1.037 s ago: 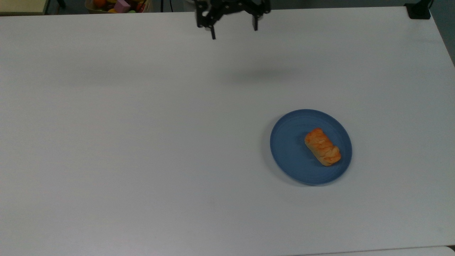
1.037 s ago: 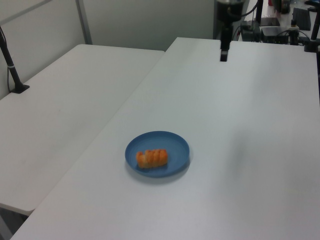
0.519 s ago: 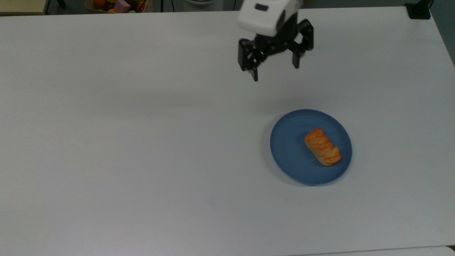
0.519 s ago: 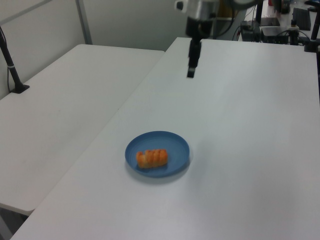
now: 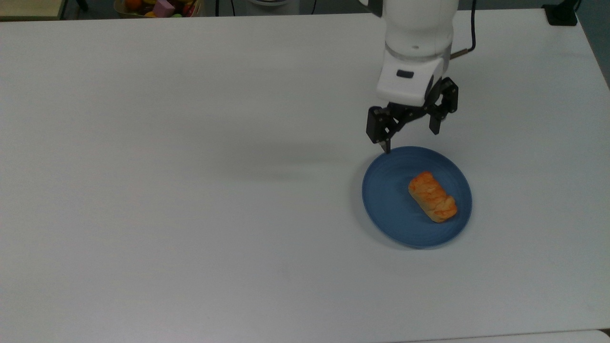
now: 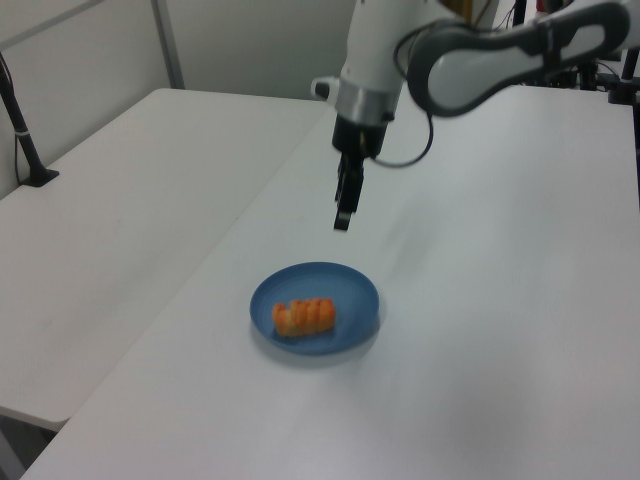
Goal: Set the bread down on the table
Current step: 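Move the open gripper over the orange bread on the blue plate, then lower the gripper onto the bread and close it around the roll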
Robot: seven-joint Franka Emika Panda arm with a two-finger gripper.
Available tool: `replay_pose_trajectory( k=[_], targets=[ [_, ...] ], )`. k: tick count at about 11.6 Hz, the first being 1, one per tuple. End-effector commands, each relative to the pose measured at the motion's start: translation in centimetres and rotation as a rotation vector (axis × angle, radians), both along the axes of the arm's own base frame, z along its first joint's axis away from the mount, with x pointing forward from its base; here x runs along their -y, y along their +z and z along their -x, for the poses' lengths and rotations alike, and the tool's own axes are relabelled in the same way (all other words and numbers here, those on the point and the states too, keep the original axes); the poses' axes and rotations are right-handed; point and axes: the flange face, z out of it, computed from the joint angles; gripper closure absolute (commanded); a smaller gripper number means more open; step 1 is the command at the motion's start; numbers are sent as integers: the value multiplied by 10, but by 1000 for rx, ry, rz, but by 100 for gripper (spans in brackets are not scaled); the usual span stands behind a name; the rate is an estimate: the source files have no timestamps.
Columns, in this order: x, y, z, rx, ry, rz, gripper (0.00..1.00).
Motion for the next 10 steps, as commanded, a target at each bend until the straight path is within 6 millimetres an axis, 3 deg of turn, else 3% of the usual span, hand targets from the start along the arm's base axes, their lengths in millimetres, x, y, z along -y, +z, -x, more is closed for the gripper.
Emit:
replay_pose_trajectory(
  k=[1,4,10],
  targets=[
    [-20,-39,-14,35,-6,-15,0],
    [-42,-81,-17,70,13,-24,0],
    [-66,-120,-12,98,49,-2,0]
  ],
)
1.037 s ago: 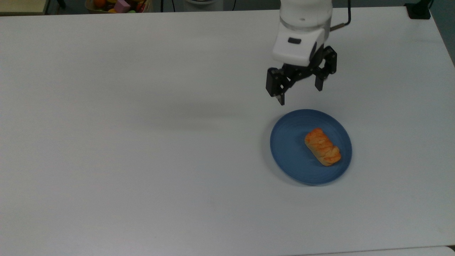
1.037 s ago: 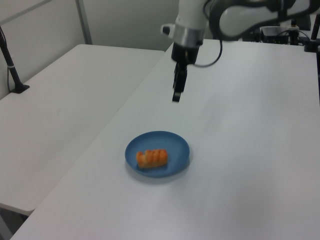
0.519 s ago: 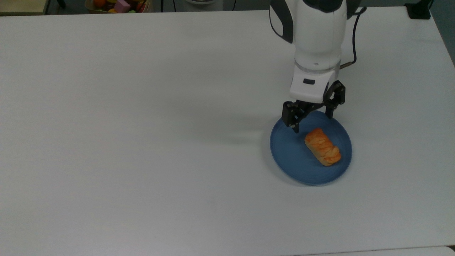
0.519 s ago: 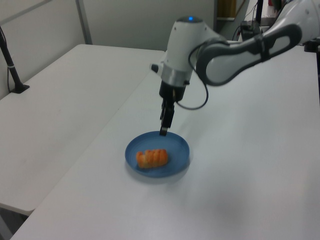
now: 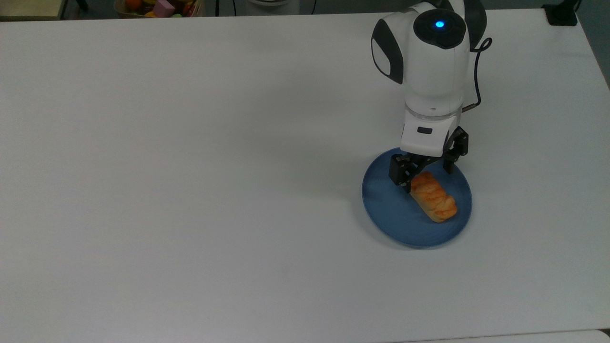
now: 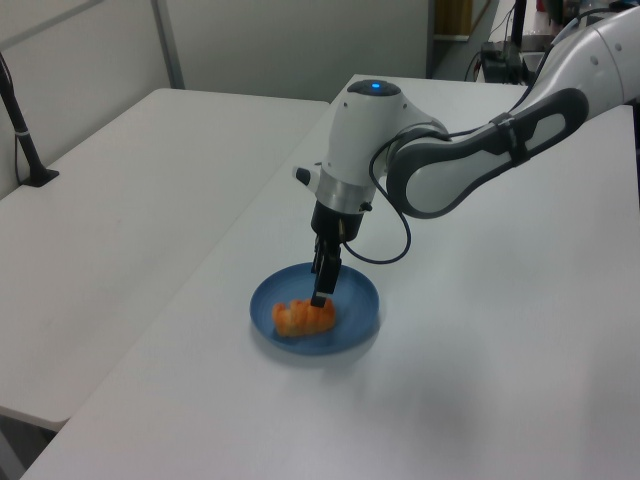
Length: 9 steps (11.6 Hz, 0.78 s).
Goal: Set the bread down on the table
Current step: 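Lower the gripper onto the bread and close it around the roll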
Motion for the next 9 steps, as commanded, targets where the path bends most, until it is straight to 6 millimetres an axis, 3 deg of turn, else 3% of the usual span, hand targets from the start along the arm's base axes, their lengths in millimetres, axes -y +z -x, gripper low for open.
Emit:
replay_pose_trajectory(
  k=[1,9],
  targets=[
    [-15,-15,0,44,-11,20,0],
    [-20,-31,4,69,-21,70,3]
  ],
)
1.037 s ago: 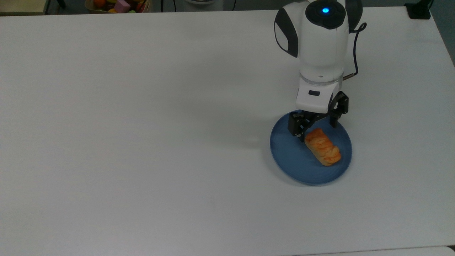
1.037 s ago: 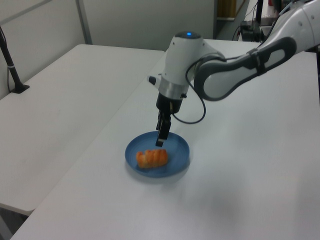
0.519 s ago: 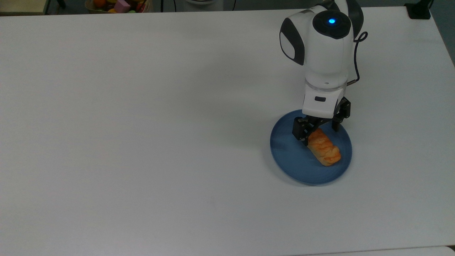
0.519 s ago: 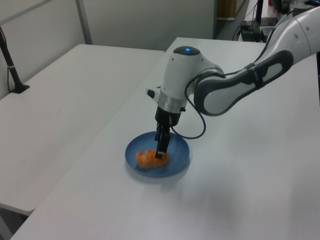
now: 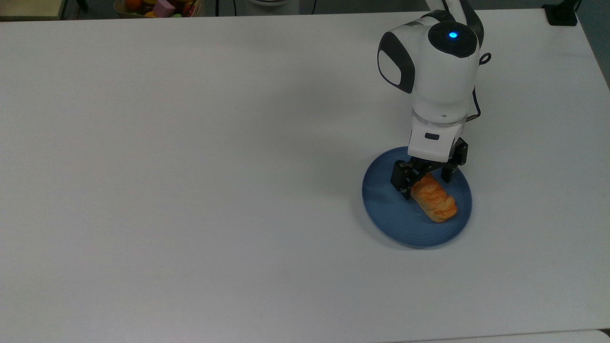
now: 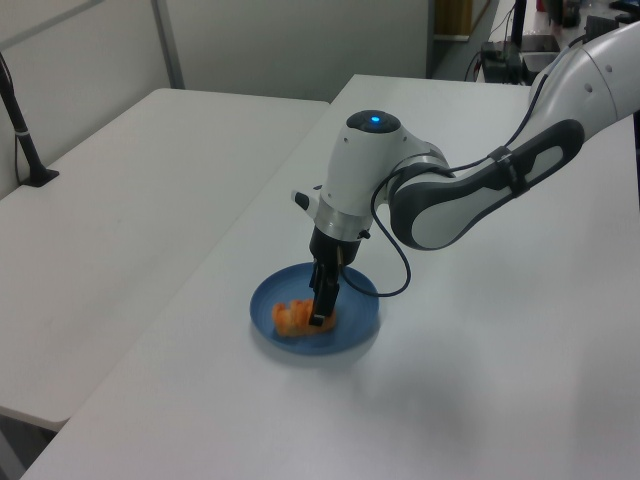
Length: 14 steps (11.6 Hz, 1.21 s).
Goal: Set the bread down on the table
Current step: 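Lower the gripper onto the bread and close it around the roll, then lift the bread off the plate and carry it away from the plate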
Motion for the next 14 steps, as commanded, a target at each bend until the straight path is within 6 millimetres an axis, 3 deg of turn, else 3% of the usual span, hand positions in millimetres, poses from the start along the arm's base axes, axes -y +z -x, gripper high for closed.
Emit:
replay_pose_trajectory(
  k=[1,2,6,7,10,14],
  targets=[
    [-5,-2,1,21,-10,4,11],
    [-5,-2,2,19,-8,4,24],
    [-5,-9,5,8,-6,12,39],
    [-5,-9,5,6,-6,13,53],
    [-3,-5,5,-1,-13,11,59],
    [12,38,2,-6,-42,1,64]
  ],
)
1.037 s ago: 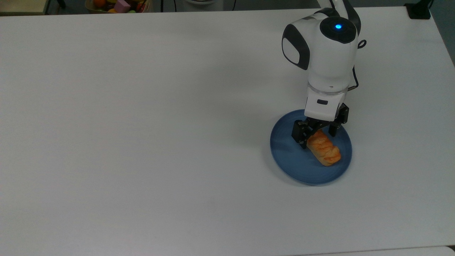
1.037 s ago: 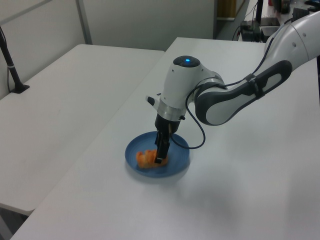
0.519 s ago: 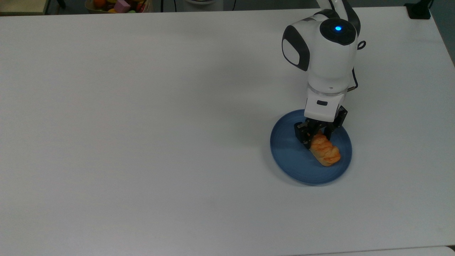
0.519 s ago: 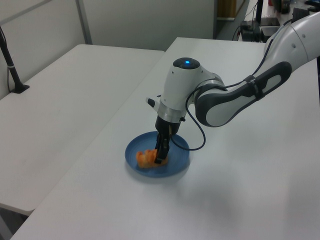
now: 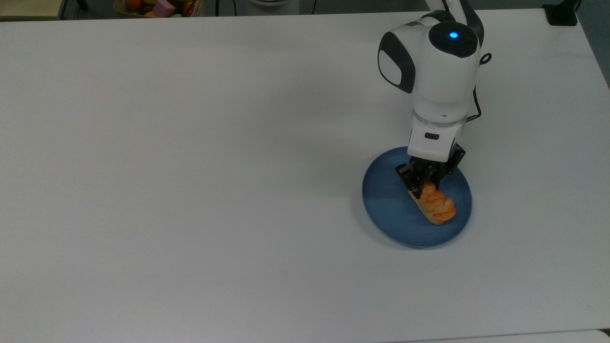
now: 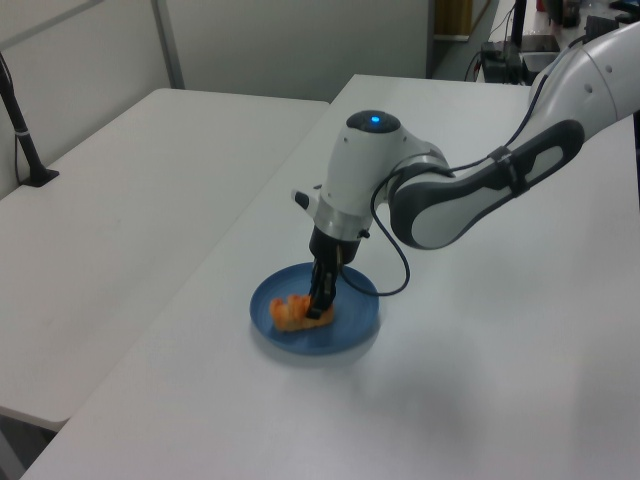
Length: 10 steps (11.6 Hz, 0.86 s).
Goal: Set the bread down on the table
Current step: 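Lift the bread off the plate and carry it away from the plate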
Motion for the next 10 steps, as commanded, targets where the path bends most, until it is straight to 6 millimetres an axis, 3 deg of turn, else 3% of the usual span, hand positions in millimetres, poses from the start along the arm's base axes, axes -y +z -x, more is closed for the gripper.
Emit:
replay_pose_trajectory(
  k=[1,4,5,6,9,10],
  targets=[
    [15,48,3,0,-38,-3,64],
    [37,102,12,28,-66,-34,64],
    [54,129,12,32,-97,-72,64],
    [69,143,10,26,-120,-83,64],
    [147,201,0,37,-226,-99,64],
    [178,211,-4,33,-260,-101,64]
  ],
)
